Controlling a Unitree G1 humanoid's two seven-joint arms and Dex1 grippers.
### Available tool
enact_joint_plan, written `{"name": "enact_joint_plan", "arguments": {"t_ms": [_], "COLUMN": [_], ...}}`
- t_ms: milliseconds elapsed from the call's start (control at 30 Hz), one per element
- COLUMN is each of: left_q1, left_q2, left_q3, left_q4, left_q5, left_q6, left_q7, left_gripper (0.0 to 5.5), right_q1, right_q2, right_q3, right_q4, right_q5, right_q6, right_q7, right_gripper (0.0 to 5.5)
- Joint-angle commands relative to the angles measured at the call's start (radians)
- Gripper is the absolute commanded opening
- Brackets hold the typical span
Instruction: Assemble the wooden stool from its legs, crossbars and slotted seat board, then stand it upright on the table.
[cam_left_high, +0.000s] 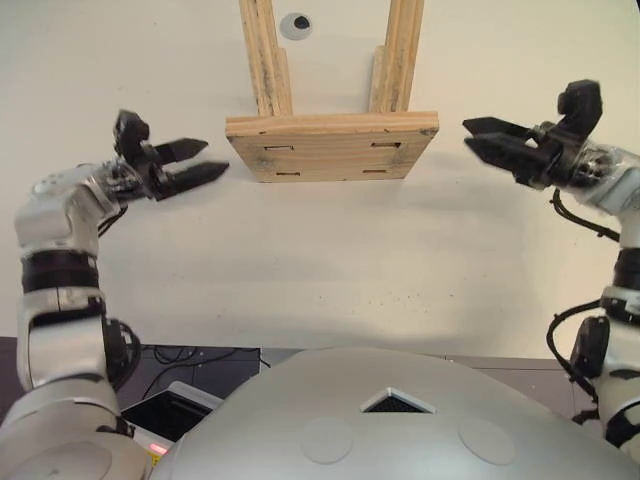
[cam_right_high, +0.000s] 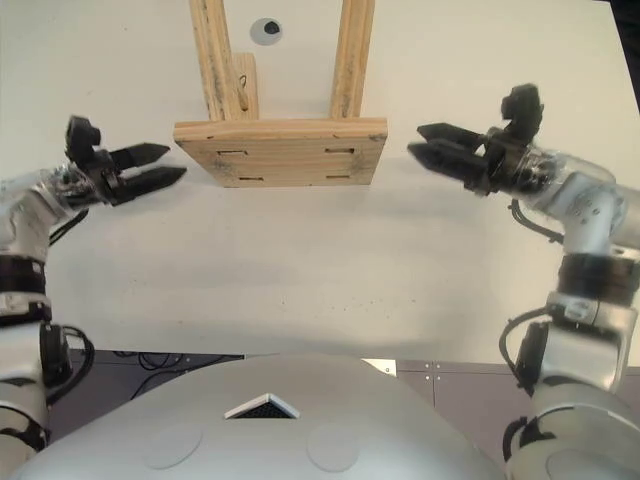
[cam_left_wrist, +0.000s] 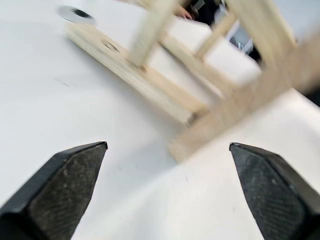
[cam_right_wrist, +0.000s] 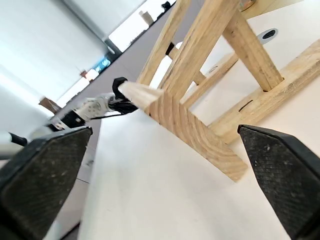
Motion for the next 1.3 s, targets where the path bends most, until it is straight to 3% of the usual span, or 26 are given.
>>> {"name": "enact_joint_plan", "arguments": {"t_ms": [33, 167, 267, 700, 833, 900, 1033, 1100, 1167, 1233, 1300], "left_q1": [0.053, -0.053, -0.092, -0.136, -0.122, -0.065, 0.003, 0.006, -0.008, -0.087, -0.186], "left_q2": [-0.064, -0.106, -0.128, -0.13, -0.135, -0.125, 0.0, 0.096, 0.205, 0.217, 0.2], "left_q3": [-0.055, -0.082, -0.103, -0.127, -0.136, -0.077, 0.124, 0.164, 0.148, 0.171, 0.214], "left_q4": [-0.083, 0.081, 0.135, 0.177, 0.158, -0.072, -0.523, -0.593, -0.625, -0.603, -0.521], "left_q5": [0.144, 0.219, 0.232, 0.216, 0.208, 0.008, -0.691, -1.061, -1.395, -1.533, -1.545], "left_q6": [-0.383, -0.5, -0.554, -0.617, -0.593, -0.239, 0.479, 0.591, 0.572, 0.607, 0.705], "left_q7": [0.041, 0.103, 0.09, 0.005, -0.002, 0.047, 0.391, 0.582, 0.753, 0.834, 0.813], "left_gripper": [4.51, 4.51, 4.54, 2.28, 1.8, 1.78, 1.78, 1.78, 1.76, 1.69, 1.57], "right_q1": [0.061, -0.028, -0.094, -0.155, -0.159, -0.153, -0.103, -0.114, -0.143, -0.176, -0.247], "right_q2": [0.065, 0.123, 0.154, 0.178, 0.176, 0.175, 0.06, 0.005, -0.085, -0.157, -0.181], "right_q3": [0.195, 0.26, 0.284, 0.33, 0.337, 0.264, -0.037, -0.145, -0.161, -0.133, -0.093], "right_q4": [-0.039, 0.122, 0.237, 0.364, 0.373, 0.247, -0.1, -0.164, -0.173, -0.167, -0.123], "right_q5": [-0.308, -0.397, -0.434, -0.479, -0.49, -0.316, 0.217, 0.477, 0.782, 1.035, 1.208], "right_q6": [-0.515, -0.666, -0.725, -0.802, -0.793, -0.485, 0.211, 0.399, 0.434, 0.397, 0.352], "right_q7": [-0.044, -0.085, -0.098, -0.1, -0.105, -0.101, -0.207, -0.308, -0.428, -0.542, -0.665], "right_gripper": [5.4, 5.4, 4.77, 2.23, 1.87, 1.87, 1.87, 1.87, 1.83, 1.66, 1.52]}}
